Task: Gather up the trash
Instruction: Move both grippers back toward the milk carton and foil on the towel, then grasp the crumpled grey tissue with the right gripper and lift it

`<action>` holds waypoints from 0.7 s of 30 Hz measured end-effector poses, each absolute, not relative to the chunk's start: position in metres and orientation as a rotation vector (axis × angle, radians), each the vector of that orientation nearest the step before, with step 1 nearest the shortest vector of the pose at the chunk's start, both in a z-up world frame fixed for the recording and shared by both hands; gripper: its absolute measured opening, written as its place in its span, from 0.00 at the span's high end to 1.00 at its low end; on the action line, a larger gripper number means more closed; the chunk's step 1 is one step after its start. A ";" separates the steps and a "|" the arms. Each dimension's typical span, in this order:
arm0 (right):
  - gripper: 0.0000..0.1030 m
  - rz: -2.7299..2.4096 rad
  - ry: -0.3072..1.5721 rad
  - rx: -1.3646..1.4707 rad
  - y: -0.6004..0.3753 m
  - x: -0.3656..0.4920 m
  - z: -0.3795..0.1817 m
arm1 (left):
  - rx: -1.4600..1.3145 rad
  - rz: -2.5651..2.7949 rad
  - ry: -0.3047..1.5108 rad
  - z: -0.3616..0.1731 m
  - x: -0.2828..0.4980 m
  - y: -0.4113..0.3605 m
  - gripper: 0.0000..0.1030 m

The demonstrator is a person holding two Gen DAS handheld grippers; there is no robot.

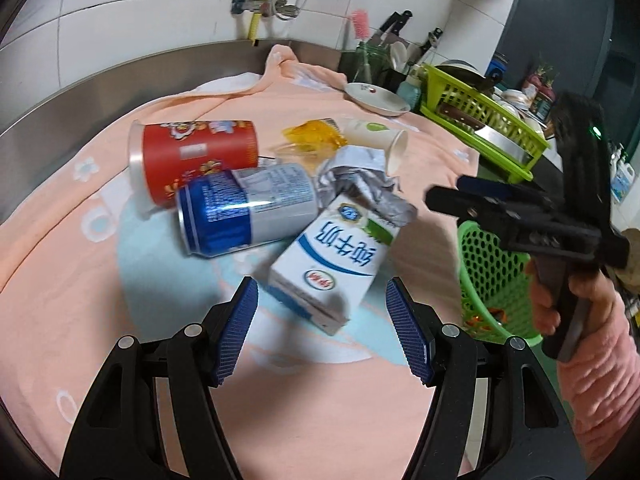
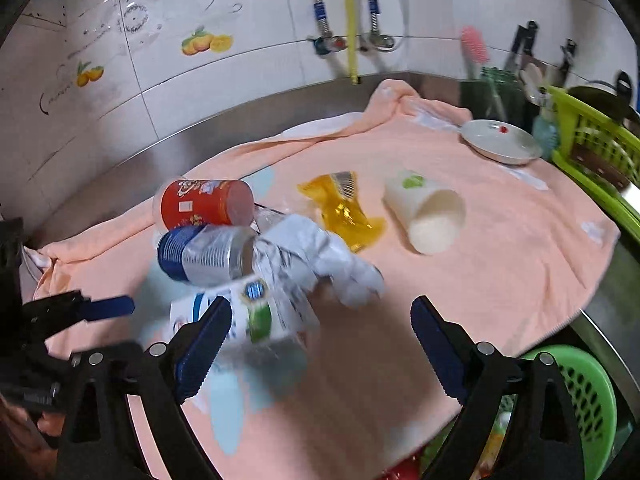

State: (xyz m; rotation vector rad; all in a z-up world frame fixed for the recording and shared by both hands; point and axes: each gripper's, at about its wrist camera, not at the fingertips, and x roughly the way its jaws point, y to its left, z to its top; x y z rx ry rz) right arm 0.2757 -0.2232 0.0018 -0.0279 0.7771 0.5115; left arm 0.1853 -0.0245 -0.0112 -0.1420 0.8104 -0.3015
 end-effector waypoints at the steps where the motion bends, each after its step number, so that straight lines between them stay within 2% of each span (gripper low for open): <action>1: 0.14 0.523 0.785 -0.022 -0.218 0.282 0.000 | -0.142 -0.298 0.813 -0.012 0.186 -0.022 0.36; 17: 0.13 0.511 0.906 -0.007 -0.188 0.347 -0.037 | -0.109 -0.310 0.829 -0.020 0.195 -0.021 0.36; 21: 0.28 0.508 0.922 0.021 -0.193 0.353 -0.042 | -0.081 -0.326 0.830 -0.020 0.200 -0.030 0.36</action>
